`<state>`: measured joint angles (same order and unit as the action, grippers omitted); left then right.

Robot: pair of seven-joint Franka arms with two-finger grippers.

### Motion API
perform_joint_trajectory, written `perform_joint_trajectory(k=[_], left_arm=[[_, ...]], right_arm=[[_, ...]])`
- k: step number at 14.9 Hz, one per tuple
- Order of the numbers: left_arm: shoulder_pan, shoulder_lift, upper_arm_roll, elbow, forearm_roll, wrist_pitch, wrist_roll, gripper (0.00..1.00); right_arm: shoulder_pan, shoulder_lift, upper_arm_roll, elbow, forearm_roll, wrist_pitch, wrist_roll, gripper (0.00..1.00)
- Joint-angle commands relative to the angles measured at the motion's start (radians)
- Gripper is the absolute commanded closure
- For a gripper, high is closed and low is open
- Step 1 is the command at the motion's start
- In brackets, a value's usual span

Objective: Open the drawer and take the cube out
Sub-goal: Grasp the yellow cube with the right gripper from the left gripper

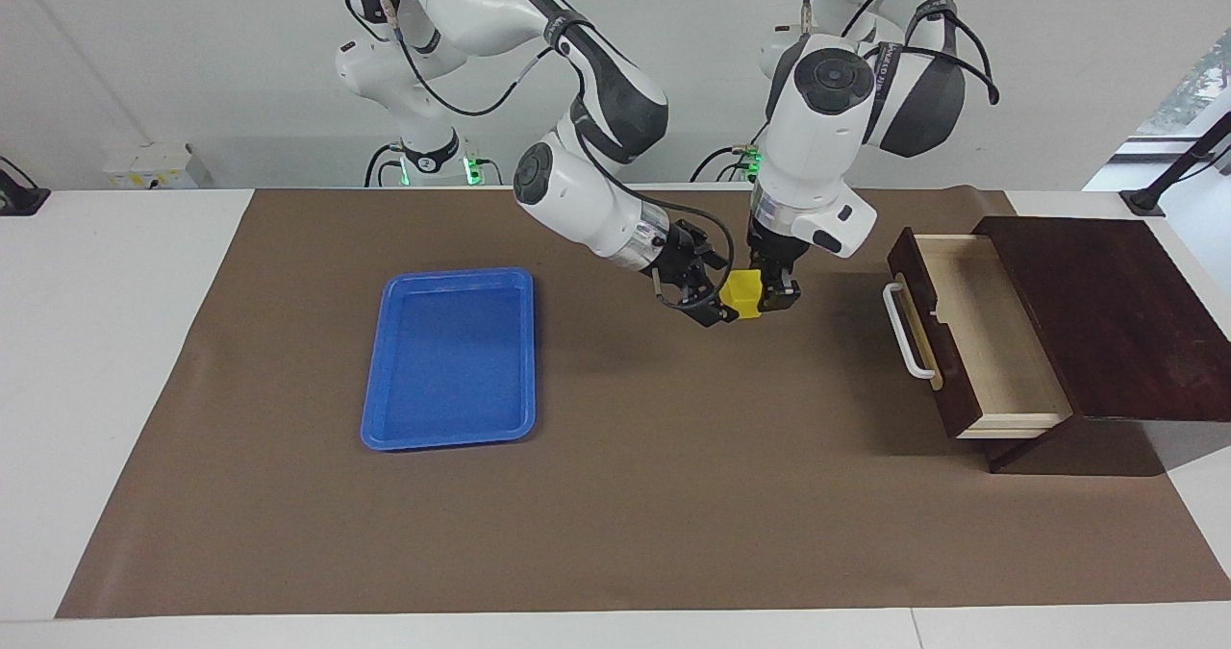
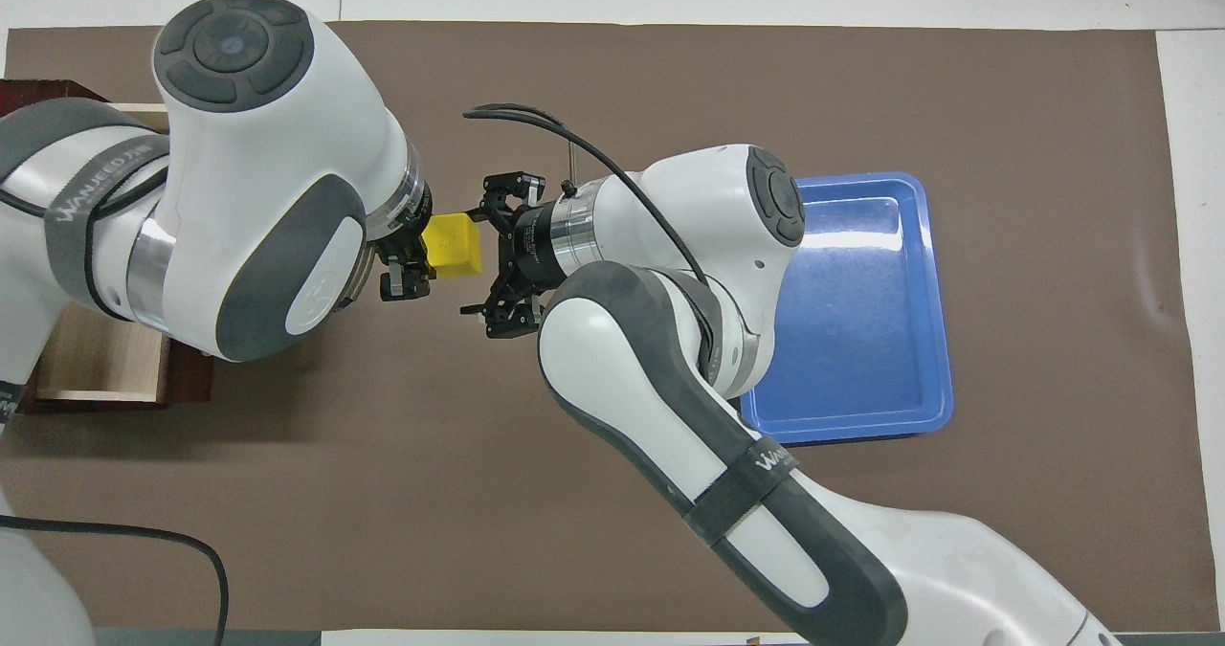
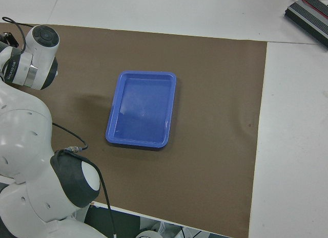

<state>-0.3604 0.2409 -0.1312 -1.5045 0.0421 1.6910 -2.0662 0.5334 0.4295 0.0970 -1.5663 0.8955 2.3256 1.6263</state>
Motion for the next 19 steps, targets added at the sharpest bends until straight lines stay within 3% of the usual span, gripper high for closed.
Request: perform_joint_trajectory(k=[1,4,6,7,8,9,10,19], left_arm=[[-0.002,-0.005,0.004,-0.008,-0.013,0.015,-0.012,1.0],[-0.002,-0.005,0.004,-0.008,-0.013,0.012,-0.012,1.0],[-0.002,-0.005,0.004,-0.008,-0.011,0.013,-0.012,1.0],[-0.002,-0.005,0.005,-0.008,-0.013,0.015,-0.012,1.0],[-0.002,-0.005,0.004,-0.008,-0.013,0.016,-0.012,1.0],[-0.002,-0.005,0.004,-0.008,-0.013,0.016,-0.012,1.0],[-0.002,-0.005,0.004,-0.008,-0.011,0.016,-0.012,1.0],[-0.002,-0.005,0.004,-0.008,-0.008,0.018,-0.012,1.0]], right_arm=[[0.016,0.0,0.001,0.009,-0.01,0.005,0.006,0.0],[0.017,0.0,0.001,0.023,-0.01,0.006,0.006,0.02],[0.016,0.002,0.001,0.034,-0.016,0.006,0.004,0.19],[0.014,0.002,0.001,0.034,-0.012,0.006,0.003,0.42],[0.005,0.002,0.001,0.034,-0.009,0.003,0.003,0.74],[0.001,0.002,0.001,0.034,-0.007,-0.003,0.001,0.95],[0.002,0.002,0.001,0.034,-0.007,-0.005,-0.015,1.0],[-0.007,0.003,0.001,0.037,0.002,-0.012,-0.065,1.0]])
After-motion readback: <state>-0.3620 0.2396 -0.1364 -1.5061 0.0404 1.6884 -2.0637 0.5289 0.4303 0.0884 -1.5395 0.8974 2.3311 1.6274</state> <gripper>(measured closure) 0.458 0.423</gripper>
